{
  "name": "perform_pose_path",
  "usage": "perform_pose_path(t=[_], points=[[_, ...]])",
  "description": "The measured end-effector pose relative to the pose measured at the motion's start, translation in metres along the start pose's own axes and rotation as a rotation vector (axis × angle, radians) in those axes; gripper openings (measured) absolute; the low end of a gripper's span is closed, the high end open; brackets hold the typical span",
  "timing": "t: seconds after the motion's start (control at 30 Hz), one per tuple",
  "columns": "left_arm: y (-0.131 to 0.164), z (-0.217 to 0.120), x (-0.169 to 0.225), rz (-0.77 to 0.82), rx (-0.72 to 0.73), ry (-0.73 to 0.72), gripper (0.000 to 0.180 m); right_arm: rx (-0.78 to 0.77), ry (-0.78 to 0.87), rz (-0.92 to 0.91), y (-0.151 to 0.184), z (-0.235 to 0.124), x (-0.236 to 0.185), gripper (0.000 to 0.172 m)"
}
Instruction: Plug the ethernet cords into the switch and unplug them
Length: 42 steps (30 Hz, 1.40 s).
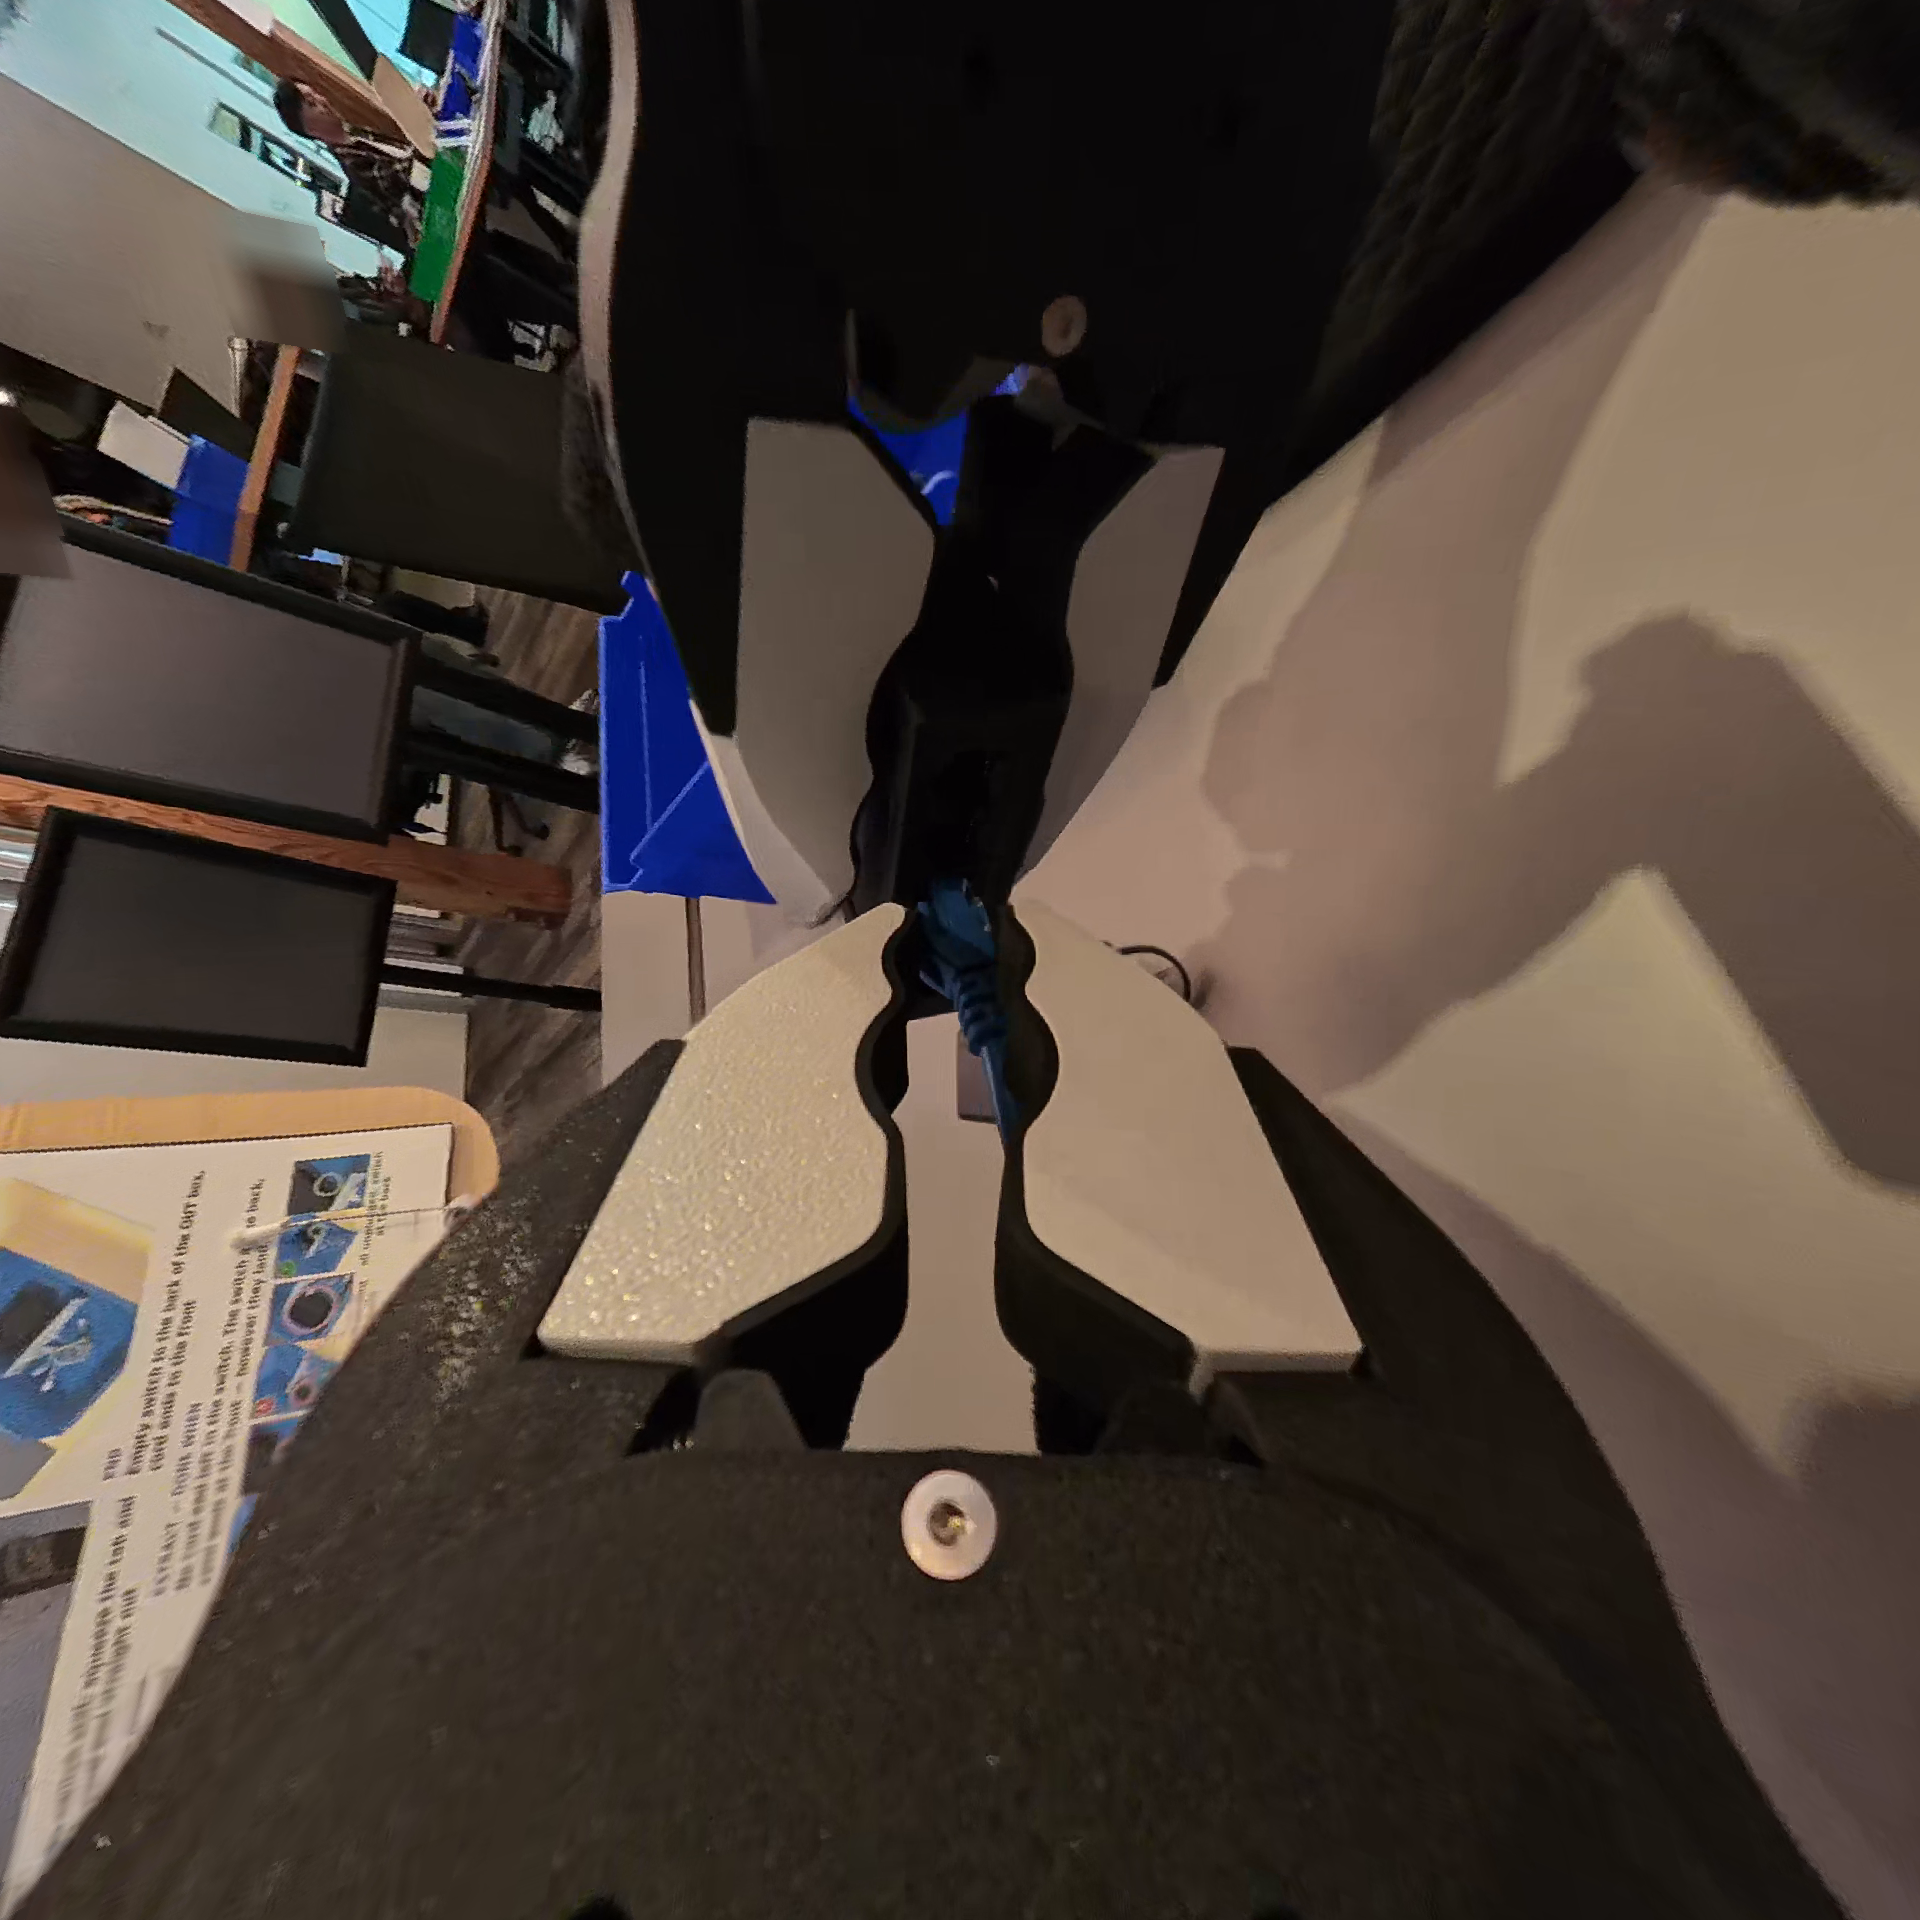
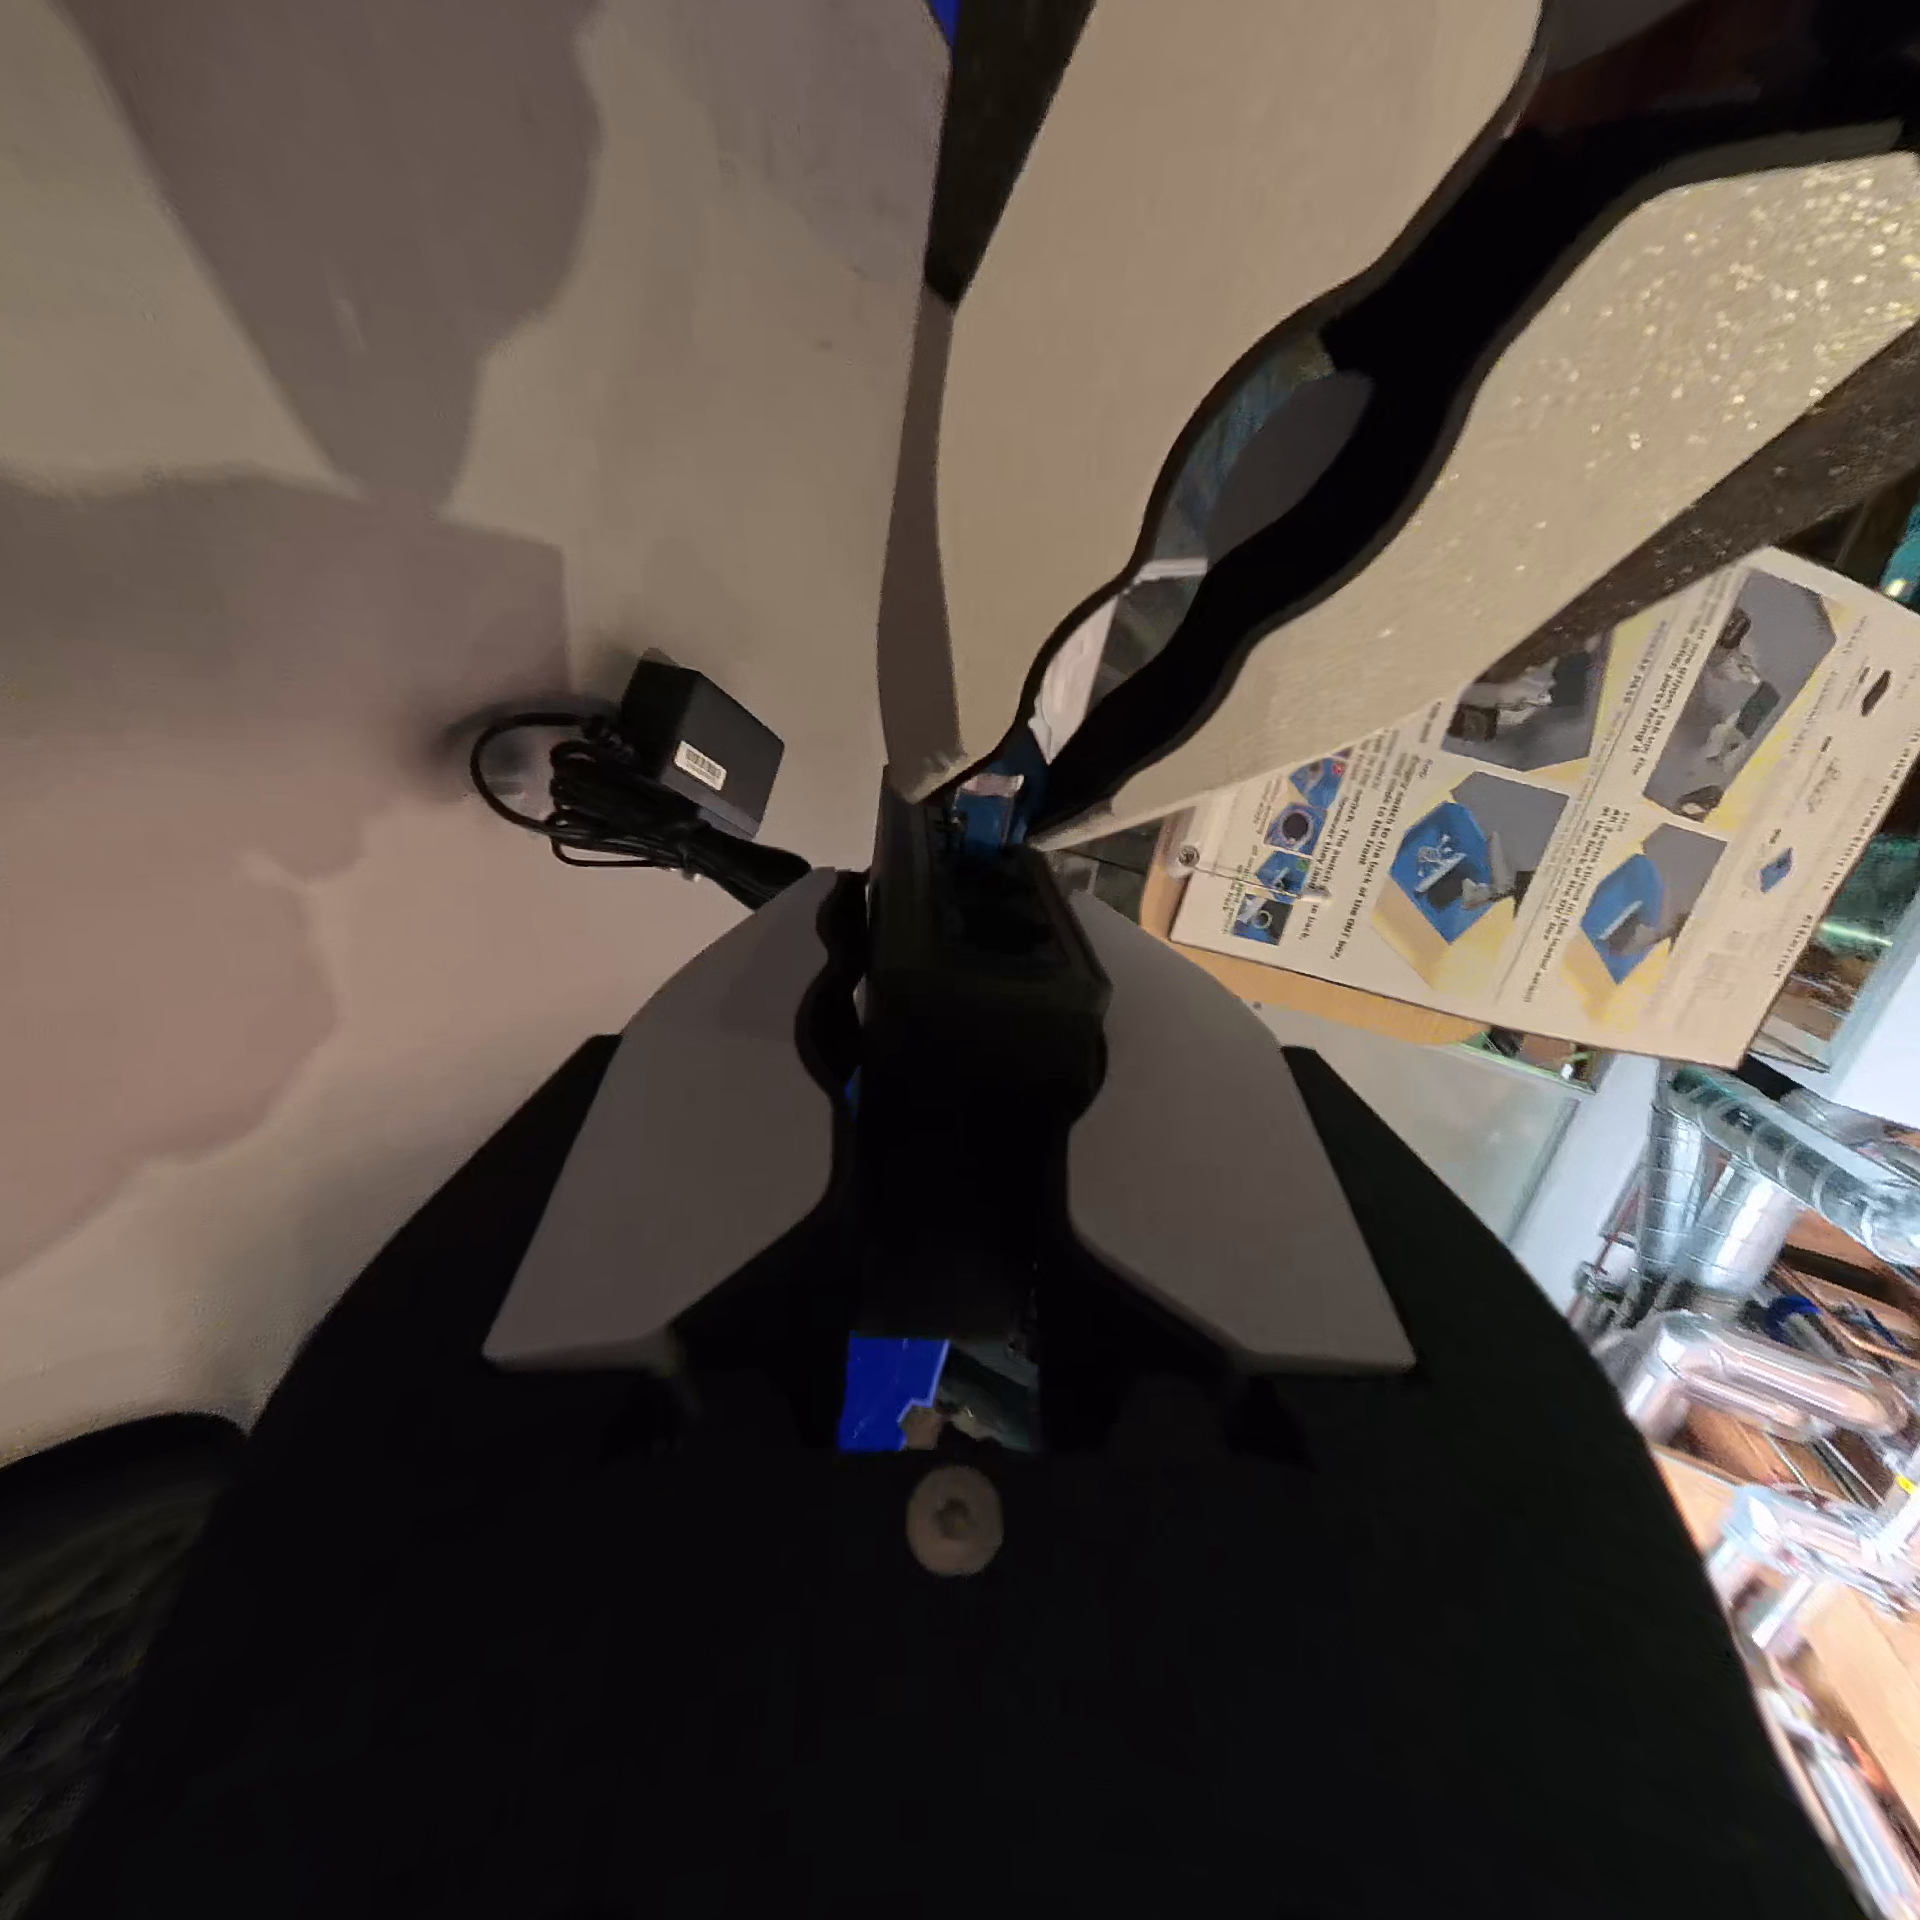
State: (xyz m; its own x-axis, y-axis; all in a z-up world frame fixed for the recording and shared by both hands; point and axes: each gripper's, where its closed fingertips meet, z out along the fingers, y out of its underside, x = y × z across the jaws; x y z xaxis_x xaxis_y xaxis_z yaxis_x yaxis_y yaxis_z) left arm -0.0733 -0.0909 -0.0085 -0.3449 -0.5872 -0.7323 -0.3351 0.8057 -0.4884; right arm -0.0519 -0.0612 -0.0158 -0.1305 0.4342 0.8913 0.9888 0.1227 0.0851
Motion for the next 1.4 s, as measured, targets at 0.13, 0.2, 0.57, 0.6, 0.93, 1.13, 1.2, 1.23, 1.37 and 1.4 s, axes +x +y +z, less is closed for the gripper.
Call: perform_pose_path(t=[0.13,0.2,0.57,0.6,0.93,1.13,1.2,1.23,1.37,1.4], points=[[0.003,0.006,0.003,0.030,-0.030,0.002,0.013,0.009,-0.023,-0.041,0.001,0.003,-0.007,0.035],[0.005,0.008,0.005,0.033,-0.051,0.005,0.013,0.024,-0.072,0.011,0.002,0.005,-0.012,0.032],[0.013,0.021,0.031,0.065,-0.113,0.106,0.014,-0.008,-0.183,-0.056,0.004,0.010,-0.041,0.032],[0.012,0.022,0.032,0.065,-0.100,0.113,0.014,-0.004,-0.185,-0.072,0.004,0.009,-0.043,0.032],[0.010,0.024,0.039,0.085,-0.088,0.137,0.014,0.014,-0.208,-0.087,0.004,0.007,-0.050,0.032],[0.000,0.009,0.030,0.084,-0.034,0.114,0.014,0.046,-0.172,-0.061,-0.002,-0.002,-0.035,0.032],[0.014,0.006,0.045,0.138,-0.120,0.216,0.012,-0.021,-0.193,-0.096,0.009,0.000,-0.039,0.031],[0.037,0.001,0.054,0.161,-0.242,0.283,0.012,-0.206,-0.153,-0.173,0.048,0.006,-0.036,0.032],[0.024,0.006,0.013,0.117,-0.078,0.055,0.012,-0.204,-0.134,0.011,0.084,-0.016,-0.031,0.032],[0.023,0.007,0.010,0.118,-0.077,0.046,0.012,-0.178,-0.114,0.035,0.082,-0.019,-0.029,0.032]])
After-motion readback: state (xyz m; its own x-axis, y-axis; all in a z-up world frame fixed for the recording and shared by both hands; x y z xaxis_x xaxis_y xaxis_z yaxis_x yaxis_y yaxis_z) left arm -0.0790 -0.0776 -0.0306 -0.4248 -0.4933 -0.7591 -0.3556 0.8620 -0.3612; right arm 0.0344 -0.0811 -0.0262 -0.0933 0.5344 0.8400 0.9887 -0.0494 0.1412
